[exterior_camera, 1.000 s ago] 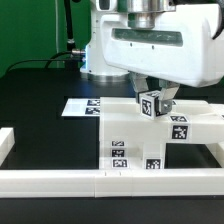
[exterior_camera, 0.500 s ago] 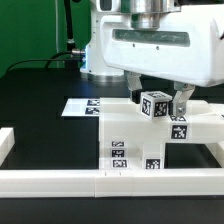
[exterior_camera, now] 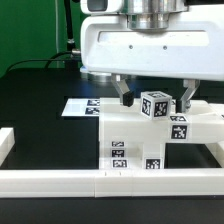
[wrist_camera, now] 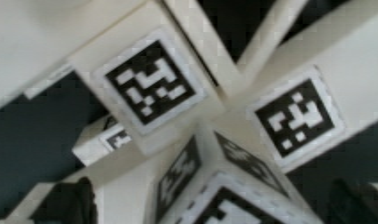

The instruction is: Assemble chair

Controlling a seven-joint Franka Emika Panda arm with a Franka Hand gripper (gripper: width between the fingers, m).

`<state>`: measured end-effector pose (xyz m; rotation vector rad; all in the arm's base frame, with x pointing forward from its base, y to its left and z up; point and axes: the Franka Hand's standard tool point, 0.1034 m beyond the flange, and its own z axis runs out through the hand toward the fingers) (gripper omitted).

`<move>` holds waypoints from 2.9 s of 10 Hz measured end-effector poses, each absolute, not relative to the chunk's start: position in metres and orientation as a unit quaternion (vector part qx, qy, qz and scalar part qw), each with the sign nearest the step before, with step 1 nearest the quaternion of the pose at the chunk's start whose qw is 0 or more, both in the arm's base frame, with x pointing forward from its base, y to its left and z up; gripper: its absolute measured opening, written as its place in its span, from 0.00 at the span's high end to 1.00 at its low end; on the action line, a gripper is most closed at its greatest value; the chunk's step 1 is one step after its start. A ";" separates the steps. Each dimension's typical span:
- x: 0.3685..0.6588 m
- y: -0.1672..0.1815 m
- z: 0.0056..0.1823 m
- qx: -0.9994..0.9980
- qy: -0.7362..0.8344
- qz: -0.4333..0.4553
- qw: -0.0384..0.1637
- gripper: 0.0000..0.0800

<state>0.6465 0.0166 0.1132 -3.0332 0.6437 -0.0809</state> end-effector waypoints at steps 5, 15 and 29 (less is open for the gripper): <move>0.648 0.017 0.112 -0.999 0.004 -0.034 0.011 0.19; 0.647 0.015 0.112 -0.998 -0.051 -0.034 0.002 0.66; 0.647 0.009 0.110 -0.874 0.483 -0.033 0.040 0.66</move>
Offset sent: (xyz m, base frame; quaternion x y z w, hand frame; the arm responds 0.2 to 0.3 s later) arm 0.0017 0.0025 0.0031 0.0006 -0.0001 -0.2269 0.9739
